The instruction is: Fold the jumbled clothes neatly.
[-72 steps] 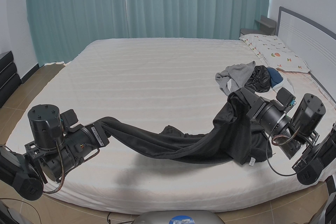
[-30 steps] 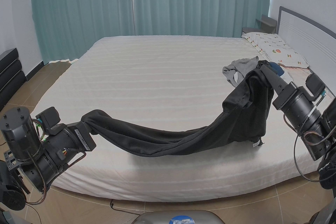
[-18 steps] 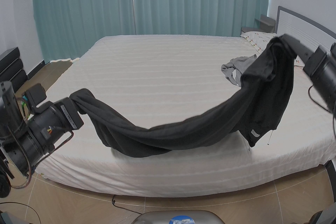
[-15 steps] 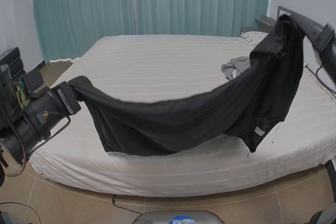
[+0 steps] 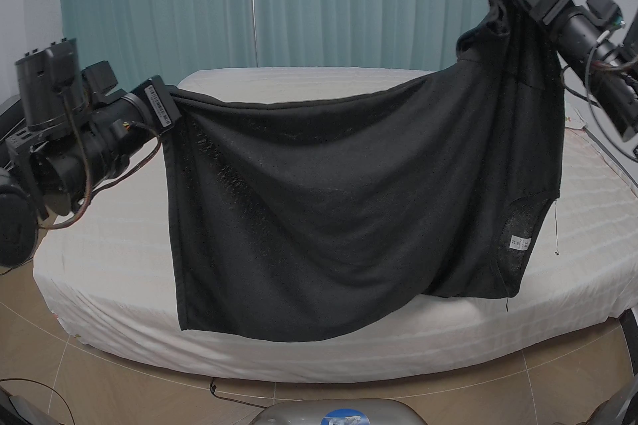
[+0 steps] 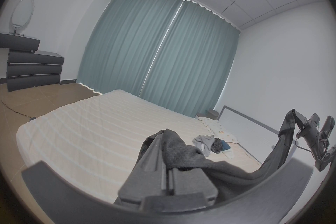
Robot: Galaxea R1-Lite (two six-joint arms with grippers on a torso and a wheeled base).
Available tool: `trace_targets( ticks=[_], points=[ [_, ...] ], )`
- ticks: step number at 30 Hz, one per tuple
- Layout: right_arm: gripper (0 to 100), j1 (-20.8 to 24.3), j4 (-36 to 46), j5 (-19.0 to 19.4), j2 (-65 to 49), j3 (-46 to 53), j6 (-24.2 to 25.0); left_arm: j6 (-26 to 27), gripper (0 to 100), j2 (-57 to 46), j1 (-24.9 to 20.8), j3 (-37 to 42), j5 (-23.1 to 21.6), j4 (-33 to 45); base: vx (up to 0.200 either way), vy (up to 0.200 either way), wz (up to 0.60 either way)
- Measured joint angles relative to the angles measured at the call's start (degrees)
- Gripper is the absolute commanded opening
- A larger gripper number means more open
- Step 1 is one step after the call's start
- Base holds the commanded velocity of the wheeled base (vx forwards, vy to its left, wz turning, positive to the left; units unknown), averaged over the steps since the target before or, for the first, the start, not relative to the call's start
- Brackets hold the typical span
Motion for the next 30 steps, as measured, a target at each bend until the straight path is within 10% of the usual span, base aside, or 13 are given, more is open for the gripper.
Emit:
trace_targets(
  ticks=[17,30],
  points=[
    [0,-2.69,-6.77,-0.16,24.98,-10.03,-0.55,-0.20,0,25.70,5.10,-13.92,-0.05,-0.10,0.200,0.000,0.00],
    [0,-5.60,-10.13,-2.90,43.61,-14.28,-0.44,-3.35,0,42.78,6.34,-22.25,0.11,0.04,0.000,0.000,0.00]
  ],
)
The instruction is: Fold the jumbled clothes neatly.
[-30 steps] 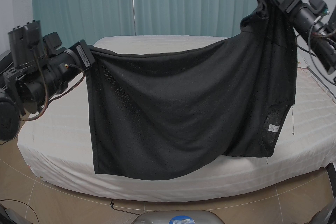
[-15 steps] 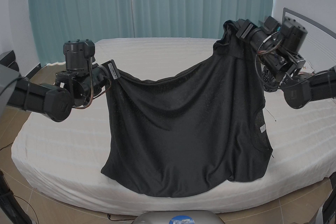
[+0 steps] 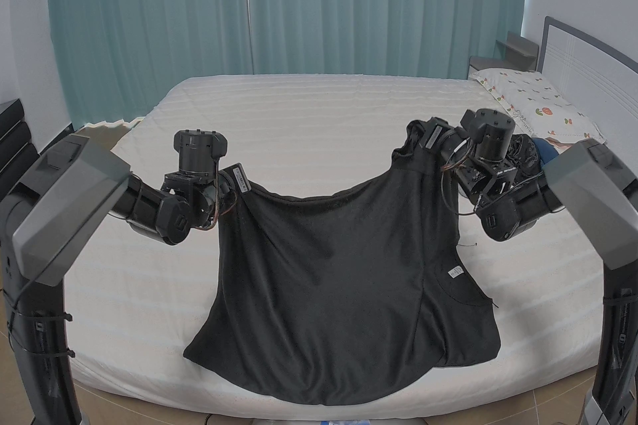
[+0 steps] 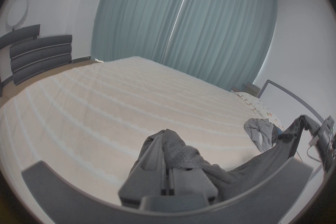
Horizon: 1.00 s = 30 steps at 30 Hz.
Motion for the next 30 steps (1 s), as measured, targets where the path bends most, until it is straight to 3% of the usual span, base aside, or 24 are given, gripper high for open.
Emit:
trace_targets(
  ticks=[5,6,18,25,30],
  points=[
    [0,-0.48,-0.55,-1.90,7.06,-2.12,0.50,-2.97,0,6.21,0.00,-4.00,0.09,0.30,0.000,0.000,0.00],
    [100,-0.57,-0.55,-2.05,7.97,-2.27,0.57,-3.22,100,6.92,0.00,-4.38,0.09,0.30,0.000,0.000,0.00],
    [100,-2.43,0.41,-2.13,15.58,0.27,2.99,-3.96,100,13.90,1.24,-5.40,0.20,1.17,0.000,0.000,0.00],
    [100,-4.83,8.13,0.39,12.79,1.01,15.36,-6.86,100,13.10,3.69,-5.32,-1.32,6.10,0.000,0.000,0.00],
    [100,-7.23,14.23,2.17,9.01,-1.16,26.42,-11.54,100,10.92,5.77,-5.57,-5.44,8.16,0.000,0.000,0.00]
  ],
)
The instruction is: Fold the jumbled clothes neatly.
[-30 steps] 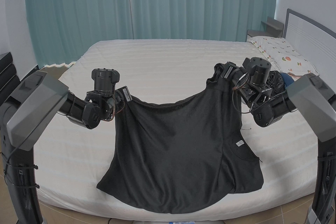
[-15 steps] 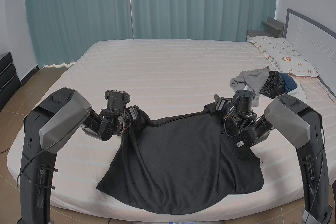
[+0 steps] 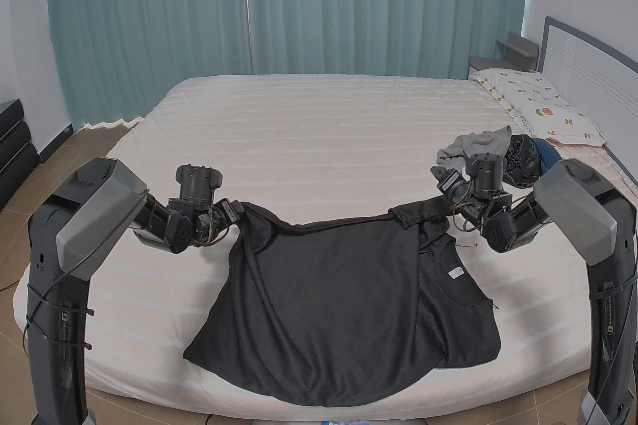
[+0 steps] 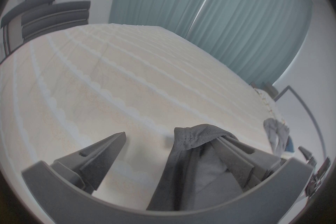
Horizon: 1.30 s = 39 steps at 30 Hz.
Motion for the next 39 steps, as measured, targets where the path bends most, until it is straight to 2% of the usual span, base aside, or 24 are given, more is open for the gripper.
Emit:
trace_targets(
  ticks=[3,9,15,22,29,30,39],
  points=[
    [100,-1.87,3.62,0.73,-1.87,-1.49,2.94,-2.63,100,-1.13,1.73,-0.68,-1.71,0.55,0.000,0.000,0.00],
    [100,-3.55,4.60,2.68,-3.58,-0.22,3.51,-4.90,100,-2.10,3.77,-2.91,-2.26,0.88,0.000,0.000,0.00],
    [100,-3.63,5.23,10.53,-4.00,4.07,3.54,-5.42,100,-1.62,4.32,-5.18,-2.30,2.16,0.000,0.000,0.00],
    [100,-3.74,7.51,12.01,-2.12,5.79,2.90,-5.53,100,-0.61,4.18,-5.58,-3.46,6.75,0.000,0.000,0.00],
    [100,-4.35,7.72,16.47,0.89,4.49,2.77,-7.53,100,-0.26,4.07,-4.86,-5.84,7.23,0.000,0.000,0.00],
    [0,-4.38,7.80,16.55,1.41,3.88,2.74,-8.05,100,-0.28,4.05,-4.57,-6.11,7.23,0.000,0.000,0.00],
    [0,-4.51,10.11,16.85,5.02,-2.05,2.90,-11.01,100,-1.44,3.94,-0.62,-8.46,6.57,0.000,0.000,0.00]
  ],
)
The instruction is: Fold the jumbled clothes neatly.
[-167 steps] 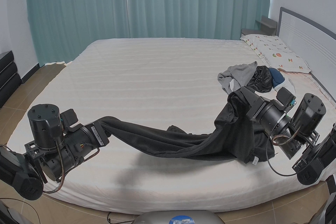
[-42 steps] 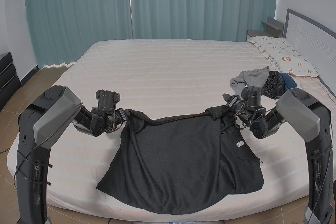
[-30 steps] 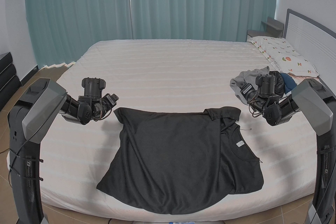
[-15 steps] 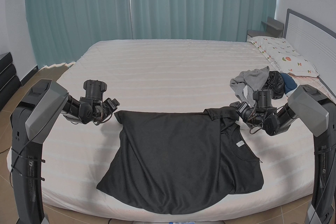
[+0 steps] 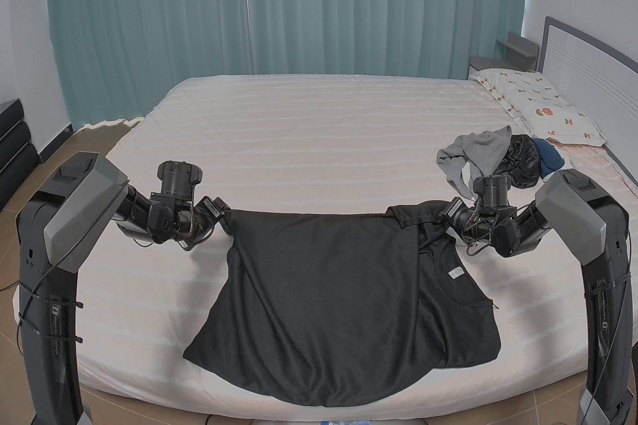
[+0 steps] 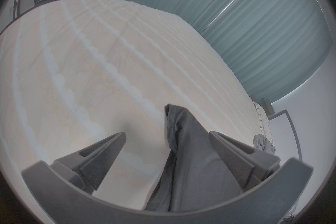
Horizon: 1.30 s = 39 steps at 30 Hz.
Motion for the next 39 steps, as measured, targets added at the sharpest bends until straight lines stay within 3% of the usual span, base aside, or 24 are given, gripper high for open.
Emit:
trace_targets(
  ticks=[6,18,23,24,31,39],
  points=[
    [0,0.11,1.52,-1.28,2.04,-6.78,0.13,-1.85,100,-1.65,0.00,3.83,-1.51,-1.65,0.000,0.000,0.00],
    [0,-0.37,1.50,-9.37,5.13,-26.73,0.24,-2.54,100,-3.06,-1.55,8.42,-1.88,-9.14,0.000,0.000,0.00],
    [0,-0.44,5.14,-12.52,8.81,-30.79,0.13,-2.49,100,-2.78,-2.86,8.62,-1.88,-11.03,0.000,0.000,0.00],
    [100,-0.44,6.11,-12.69,9.51,-31.22,0.11,-2.46,100,-2.56,-3.06,8.29,-1.88,-11.18,0.000,0.000,0.00],
    [100,-0.22,9.41,-13.24,11.36,-31.12,0.20,-2.18,100,-0.51,-3.61,5.42,-1.74,-11.34,0.000,0.000,0.00],
    [100,-0.63,8.11,-12.52,8.57,-22.21,0.44,-1.08,100,2.79,-4.02,0.38,-1.48,-10.79,0.000,0.000,0.00]
  ],
)
